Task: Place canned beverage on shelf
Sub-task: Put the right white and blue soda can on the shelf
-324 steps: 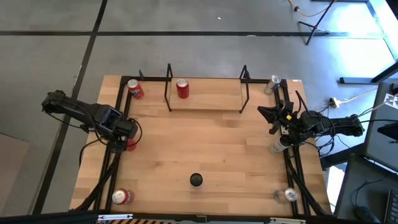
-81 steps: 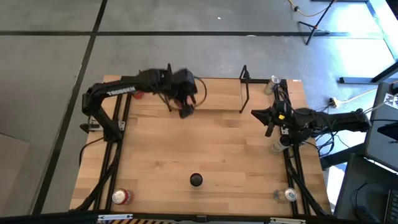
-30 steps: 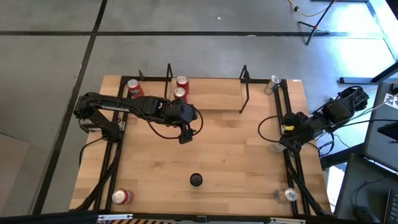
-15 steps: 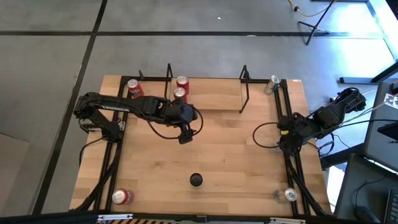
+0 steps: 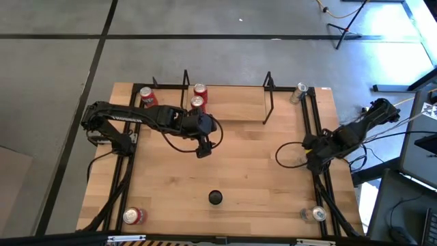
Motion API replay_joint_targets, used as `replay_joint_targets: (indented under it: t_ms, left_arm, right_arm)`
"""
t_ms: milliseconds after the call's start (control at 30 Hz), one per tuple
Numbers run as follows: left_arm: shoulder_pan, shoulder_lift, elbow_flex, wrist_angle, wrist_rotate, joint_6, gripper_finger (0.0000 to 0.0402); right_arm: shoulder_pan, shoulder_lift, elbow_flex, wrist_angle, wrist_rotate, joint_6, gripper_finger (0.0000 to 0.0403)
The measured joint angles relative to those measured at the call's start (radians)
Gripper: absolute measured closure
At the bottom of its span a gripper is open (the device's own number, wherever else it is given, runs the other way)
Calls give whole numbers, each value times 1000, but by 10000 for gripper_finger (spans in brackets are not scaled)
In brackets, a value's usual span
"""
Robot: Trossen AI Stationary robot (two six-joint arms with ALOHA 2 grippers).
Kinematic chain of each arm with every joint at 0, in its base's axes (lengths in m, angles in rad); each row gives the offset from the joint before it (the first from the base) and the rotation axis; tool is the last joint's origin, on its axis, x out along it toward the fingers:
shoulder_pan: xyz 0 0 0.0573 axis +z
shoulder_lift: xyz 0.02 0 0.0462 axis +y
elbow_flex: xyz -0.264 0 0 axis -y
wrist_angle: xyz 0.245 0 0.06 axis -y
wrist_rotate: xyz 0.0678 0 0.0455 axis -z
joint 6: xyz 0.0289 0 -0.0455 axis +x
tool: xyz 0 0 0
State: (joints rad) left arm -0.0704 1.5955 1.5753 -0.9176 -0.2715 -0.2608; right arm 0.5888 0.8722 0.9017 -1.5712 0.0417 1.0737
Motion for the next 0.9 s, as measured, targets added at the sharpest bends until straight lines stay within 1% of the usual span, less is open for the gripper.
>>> replay_joint_targets:
  t_ms: [167,233,300,433,467,600,700,767,900]
  left_arm:
    - [0,0,0,0,0,-1,50]
    - [0,0,0,0,0,-1,50]
    - [0,0,0,0,0,-2,50]
    - [0,0,0,0,0,-3,50]
    - [0,0,0,0,0,-1,50]
    - [0,0,0,-1,1,3,50]
    - [-9,0,0,-14,5,31,50]
    - [-13,-6,0,-30,39,48,50]
    - [-14,-36,0,-54,142,61,50]
  right_arm:
    - [0,0,-10,1,-8,-8,76]
    - [0,0,-17,-1,-9,-15,85]
    - [0,0,-23,7,-12,-28,109]
    - [0,-1,-33,25,-18,-38,182]
    - [0,-2,-33,26,-18,-47,189]
    - [0,2,-29,48,-15,-92,189]
    - [0,17,6,79,-7,-132,189]
    - [0,25,35,98,19,-170,189]
    - [0,69,94,158,71,-274,189]
